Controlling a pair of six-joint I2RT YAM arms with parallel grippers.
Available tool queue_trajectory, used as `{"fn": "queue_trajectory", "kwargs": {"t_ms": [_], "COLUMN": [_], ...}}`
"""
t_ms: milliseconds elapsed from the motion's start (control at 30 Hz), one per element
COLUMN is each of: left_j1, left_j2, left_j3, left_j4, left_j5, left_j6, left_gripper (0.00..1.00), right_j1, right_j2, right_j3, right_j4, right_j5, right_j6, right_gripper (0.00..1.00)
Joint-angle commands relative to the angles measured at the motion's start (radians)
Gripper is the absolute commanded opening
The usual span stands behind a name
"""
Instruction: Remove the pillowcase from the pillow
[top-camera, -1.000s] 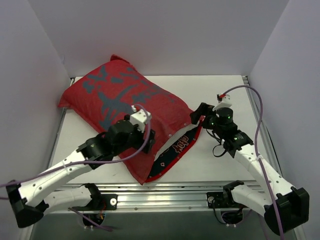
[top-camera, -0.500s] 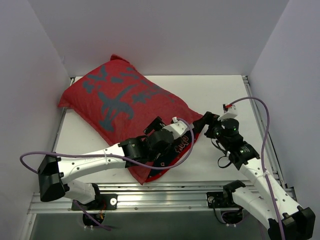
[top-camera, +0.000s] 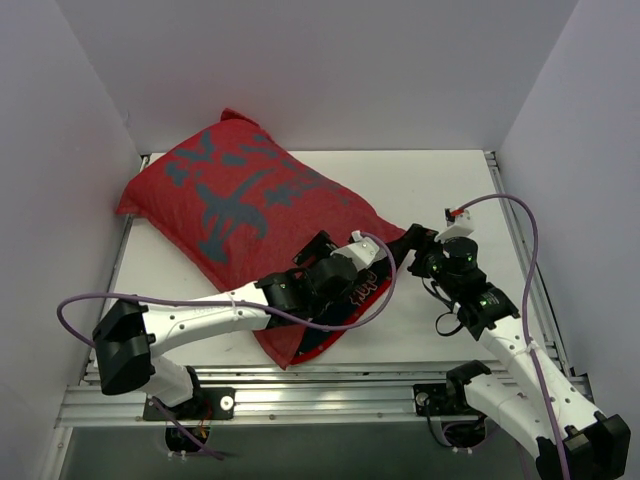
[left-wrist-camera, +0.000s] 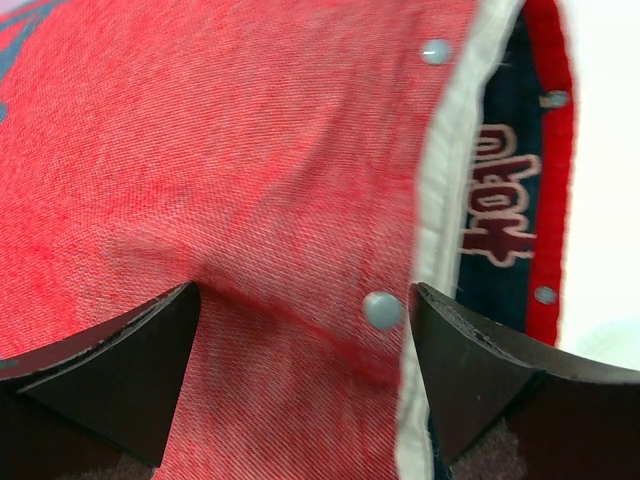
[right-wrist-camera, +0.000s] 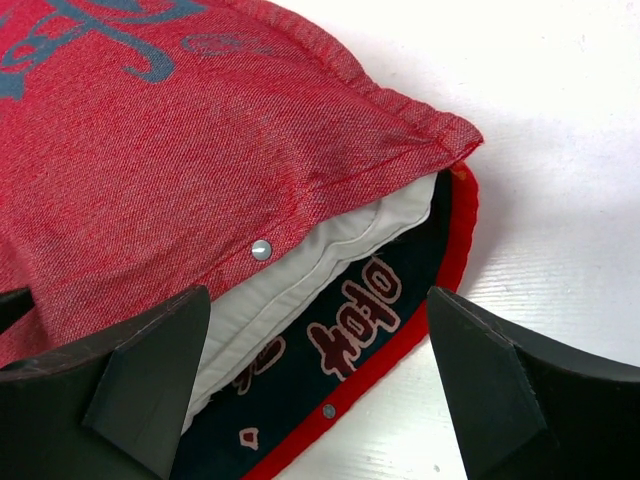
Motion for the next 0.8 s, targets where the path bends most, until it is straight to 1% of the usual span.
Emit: {"fn": "queue_trajectory", "kwargs": {"t_ms": [0,100,167,200,267,300,400,433,467,567,767], "left_j1": [0.039,0.06,0.077,0.085,0.105,0.111,0.126,0.129,0.131,0.132,0.138], "left_j2": [-0.003,-0.011,-0.023,-0.028,-0.038,-0.043,-0.055,-0.061,-0.066,-0.08,-0.098], "left_j3": [0.029,0.032,0.035,0.037,0.042,0.043,0.055,0.058,0.062,0.074,0.083], "left_j4": [0.055,0.055,0.055,0.055,0.047,0.041,0.027,0.024,0.021,0.012,-0.01], "left_j5": [-0.034,-0.042,-0.039,-0.039,-0.028,-0.027,-0.028,-0.03,-0.03,-0.028,-0.03], "left_j6": [-0.027,-0.018,-0.011,-0.012,-0.011,-0.011,0.002,0.011,0.012,0.022,0.023], "left_gripper": [0.95,1.0,0.9,0.83,0.77,0.72,0.66,0.61,0.58,0.54,0.51], "right_j1": [-0.002,-0.002,0.002,0.004,0.016,0.019,0.038,0.044,0.05,0.087,0.185], "right_j2": [-0.002,0.001,0.007,0.008,0.025,0.031,0.054,0.066,0.071,0.102,0.178], "right_j3": [-0.017,-0.028,-0.038,-0.044,-0.06,-0.064,-0.092,-0.098,-0.106,-0.127,-0.164], "right_j4": [0.034,0.051,0.067,0.09,0.112,0.136,0.196,0.215,0.23,0.294,0.434], "right_j5": [-0.028,-0.051,-0.071,-0.079,-0.096,-0.107,-0.14,-0.147,-0.151,-0.17,-0.157], "right_j6": [0.011,0.012,0.018,0.022,0.041,0.051,0.101,0.114,0.129,0.179,0.285], "right_gripper": [0.84,0.84,0.84,0.84,0.84,0.84,0.84,0.84,0.85,0.88,0.99]}}
